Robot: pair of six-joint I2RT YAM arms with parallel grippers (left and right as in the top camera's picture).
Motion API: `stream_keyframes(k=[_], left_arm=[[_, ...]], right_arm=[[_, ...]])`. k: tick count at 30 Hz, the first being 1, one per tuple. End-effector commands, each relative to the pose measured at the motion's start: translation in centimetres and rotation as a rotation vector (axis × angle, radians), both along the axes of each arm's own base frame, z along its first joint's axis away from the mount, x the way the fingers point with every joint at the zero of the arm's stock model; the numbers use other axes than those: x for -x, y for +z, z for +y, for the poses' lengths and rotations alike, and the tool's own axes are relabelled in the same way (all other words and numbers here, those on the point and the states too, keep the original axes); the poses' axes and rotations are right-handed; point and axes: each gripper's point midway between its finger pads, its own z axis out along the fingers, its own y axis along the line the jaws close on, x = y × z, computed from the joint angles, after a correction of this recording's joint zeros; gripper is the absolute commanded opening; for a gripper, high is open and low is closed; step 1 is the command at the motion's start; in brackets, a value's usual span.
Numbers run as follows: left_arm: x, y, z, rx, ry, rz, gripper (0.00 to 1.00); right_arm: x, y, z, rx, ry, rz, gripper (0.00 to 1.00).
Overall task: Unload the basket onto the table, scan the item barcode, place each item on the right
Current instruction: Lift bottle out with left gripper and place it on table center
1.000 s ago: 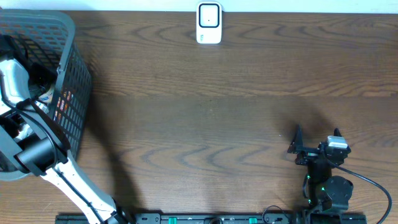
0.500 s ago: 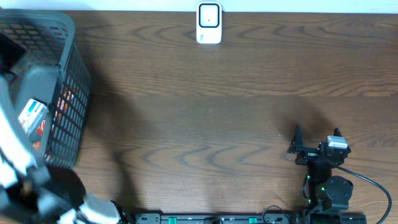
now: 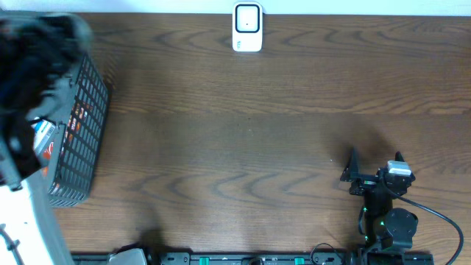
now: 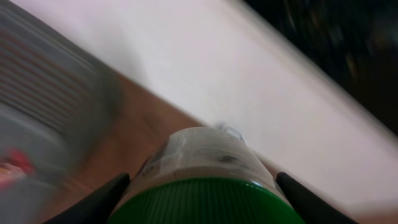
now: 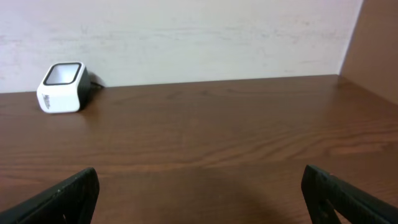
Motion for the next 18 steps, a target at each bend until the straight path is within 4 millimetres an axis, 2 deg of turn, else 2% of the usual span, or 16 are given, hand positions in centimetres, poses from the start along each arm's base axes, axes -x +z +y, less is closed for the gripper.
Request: stream_keyframes(k=[1,6,10,18], left_arm=[[-1.5,-2.6,-5.2,0.022,-0.143,0.095,0.66],[-2.9,-9.5,-10.7,-0.067,-0.246,0.311,0.66],[-4.0,-15.2,-15.8,-0.120,-0.357,0.453,0.66],[-6.0,-25.8,-24.3,-0.278,-0.486,0.628,0.66]], right_arm=[[0.0,0.0,0.1,0.012,0.005,-0.001,0.99],[0.0,0.0,0.1,0.012,0.005,-0.001,0.99],[0.0,0.0,0.1,0.012,0.005,-0.001,0.99],[0.0,0.0,0.1,0.012,0.005,-0.001,0.99]])
